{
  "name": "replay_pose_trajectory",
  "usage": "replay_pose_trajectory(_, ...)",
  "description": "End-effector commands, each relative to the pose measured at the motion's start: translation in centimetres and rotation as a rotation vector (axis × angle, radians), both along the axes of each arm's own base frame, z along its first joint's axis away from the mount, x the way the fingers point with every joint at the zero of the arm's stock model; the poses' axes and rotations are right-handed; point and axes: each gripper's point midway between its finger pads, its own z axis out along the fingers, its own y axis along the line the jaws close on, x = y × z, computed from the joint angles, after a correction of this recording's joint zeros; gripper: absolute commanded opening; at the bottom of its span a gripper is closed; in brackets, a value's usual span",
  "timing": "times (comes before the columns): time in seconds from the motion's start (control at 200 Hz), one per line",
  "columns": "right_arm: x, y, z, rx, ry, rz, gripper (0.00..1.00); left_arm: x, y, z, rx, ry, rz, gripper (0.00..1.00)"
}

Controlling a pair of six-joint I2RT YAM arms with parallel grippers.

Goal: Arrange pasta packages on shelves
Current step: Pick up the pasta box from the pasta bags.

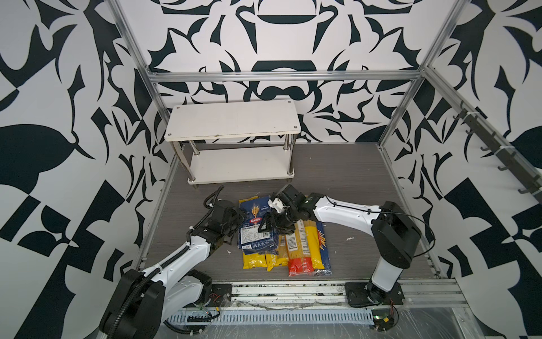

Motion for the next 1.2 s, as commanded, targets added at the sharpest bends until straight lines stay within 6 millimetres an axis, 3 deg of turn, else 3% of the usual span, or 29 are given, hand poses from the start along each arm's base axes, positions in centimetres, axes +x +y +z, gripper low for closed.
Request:
replay_pose_trajectory(0.0, -0.1, 3.0, 0.3, 0.095, -0.038, 0.063, 0.8, -3.1, -1.4, -2.6, -0.05, 0.137, -0.08, 0.48)
replay_pose_trajectory(0.075, 0.1, 3.1, 0.7, 0.1, -0.049, 0.071, 0.76, -2.9, -1.6, -2.2, -0.065, 0.123, -0.085, 0.48)
replay_pose_trajectory(0.245, 0.2, 4.5, 2.4, 0.164, -0.06, 0.113, 0.76, -2.2, -2.8, -1.1, -0.117, 0.074, -0.125, 0.47)
replay_pose_trajectory(0.73, 0.8, 7.9, 2.3, 0.308, 0.01, 0.141, 0.78, -0.8, -6.3, 0.2, -0.287, 0.014, -0.22, 0.45)
replay_pose_trajectory(0.95, 1.2, 8.7, 3.1, 0.358, 0.025, 0.148, 0.82, 0.2, -7.7, 2.1, -0.323, -0.043, -0.282, 0.45)
replay_pose_trajectory(0.975, 1.3, 8.7, 3.1, 0.358, 0.025, 0.147, 0.82, 0.3, -7.8, 1.3, -0.314, -0.019, -0.282, 0.45)
replay_pose_trajectory(1.015, 1.4, 8.6, 3.2, 0.359, 0.024, 0.144, 0.77, 0.4, -7.9, 1.5, -0.313, -0.025, -0.289, 0.46)
replay_pose_trajectory(1.105, 1.5, 8.2, 3.6, 0.365, 0.027, 0.144, 0.54, 0.8, -7.7, 2.1, -0.305, -0.033, -0.286, 0.52)
replay_pose_trajectory(1.175, 1.5, 7.6, 3.9, 0.365, 0.029, 0.145, 0.42, 1.0, -7.1, 1.9, -0.288, -0.021, -0.273, 0.61)
replay_pose_trajectory(1.195, 1.5, 7.4, 4.0, 0.365, 0.027, 0.143, 0.41, 1.1, -6.8, 2.8, -0.29, -0.042, -0.271, 0.64)
